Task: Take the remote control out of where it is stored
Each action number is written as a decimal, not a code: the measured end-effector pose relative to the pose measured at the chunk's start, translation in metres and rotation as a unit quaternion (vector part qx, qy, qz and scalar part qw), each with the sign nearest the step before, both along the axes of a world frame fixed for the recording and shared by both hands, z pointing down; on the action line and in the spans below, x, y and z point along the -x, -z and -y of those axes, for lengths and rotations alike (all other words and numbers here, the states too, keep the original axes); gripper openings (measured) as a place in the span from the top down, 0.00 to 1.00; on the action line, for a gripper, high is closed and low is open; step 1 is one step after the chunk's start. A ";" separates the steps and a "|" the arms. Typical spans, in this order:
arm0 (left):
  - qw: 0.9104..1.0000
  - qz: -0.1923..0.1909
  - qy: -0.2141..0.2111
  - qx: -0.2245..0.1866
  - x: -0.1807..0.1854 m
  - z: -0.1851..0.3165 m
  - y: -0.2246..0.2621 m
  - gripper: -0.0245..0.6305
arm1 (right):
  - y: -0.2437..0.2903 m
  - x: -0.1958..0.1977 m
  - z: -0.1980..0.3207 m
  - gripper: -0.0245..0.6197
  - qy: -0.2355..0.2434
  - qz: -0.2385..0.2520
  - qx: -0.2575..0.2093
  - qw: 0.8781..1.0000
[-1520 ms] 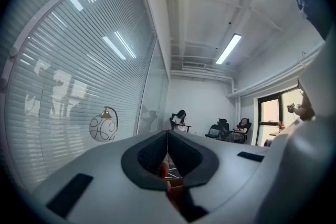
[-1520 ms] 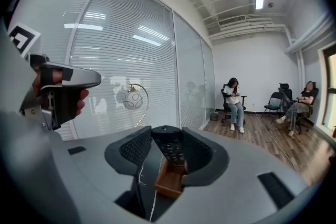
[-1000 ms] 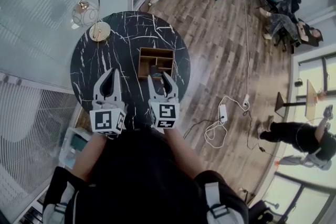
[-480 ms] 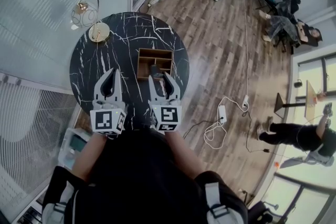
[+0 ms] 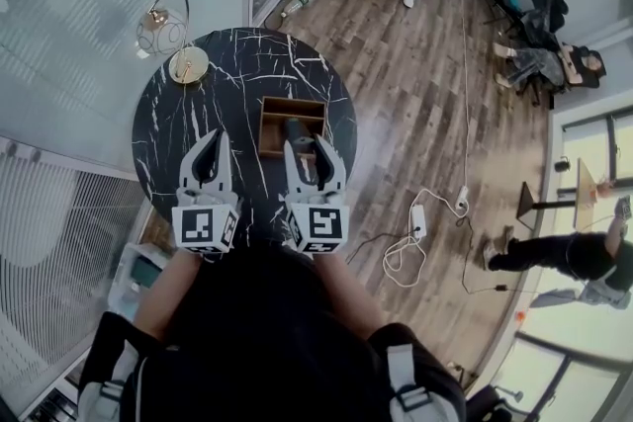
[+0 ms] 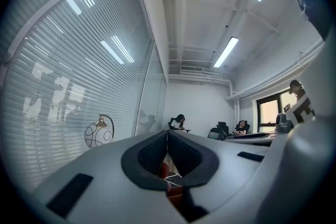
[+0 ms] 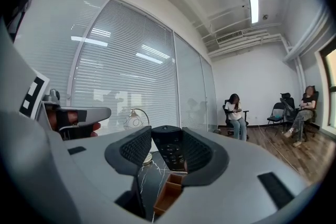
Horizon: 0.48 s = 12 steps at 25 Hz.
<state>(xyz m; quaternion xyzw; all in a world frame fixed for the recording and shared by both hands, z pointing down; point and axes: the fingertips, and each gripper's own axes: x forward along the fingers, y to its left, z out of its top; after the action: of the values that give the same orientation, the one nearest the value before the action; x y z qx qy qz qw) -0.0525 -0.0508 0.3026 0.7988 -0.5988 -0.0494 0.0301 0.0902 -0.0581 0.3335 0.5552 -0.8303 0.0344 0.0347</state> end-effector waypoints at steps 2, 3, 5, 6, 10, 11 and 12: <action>1.000 0.000 -0.002 -0.003 -0.002 0.001 0.002 0.95 | 0.005 -0.001 0.001 0.68 0.000 0.004 -0.007 1.000; 1.000 0.000 -0.003 -0.003 -0.003 0.001 0.003 0.95 | 0.008 -0.001 0.001 0.68 -0.001 0.006 -0.009 1.000; 1.000 0.001 -0.005 -0.003 -0.004 0.001 0.003 0.95 | 0.013 -0.002 0.002 0.68 -0.004 0.008 -0.012 1.000; 1.000 0.001 -0.006 -0.003 -0.005 0.001 0.003 0.95 | 0.012 -0.003 0.002 0.68 -0.004 0.007 -0.011 1.000; 1.000 -0.012 -0.004 -0.003 -0.005 0.002 0.004 0.95 | 0.006 -0.003 0.002 0.68 -0.006 0.003 0.005 1.000; 1.000 -0.013 -0.004 -0.004 -0.005 0.001 0.004 0.95 | 0.006 -0.003 0.003 0.68 -0.007 0.006 0.003 1.000; 1.000 -0.011 -0.004 -0.005 -0.005 0.001 0.004 0.95 | 0.006 -0.003 0.004 0.67 -0.007 0.007 0.003 1.000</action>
<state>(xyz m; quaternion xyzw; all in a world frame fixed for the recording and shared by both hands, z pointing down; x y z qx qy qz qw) -0.0474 -0.0522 0.2989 0.8007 -0.5950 -0.0609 0.0326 0.0927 -0.0618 0.3279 0.5610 -0.8263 0.0411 0.0299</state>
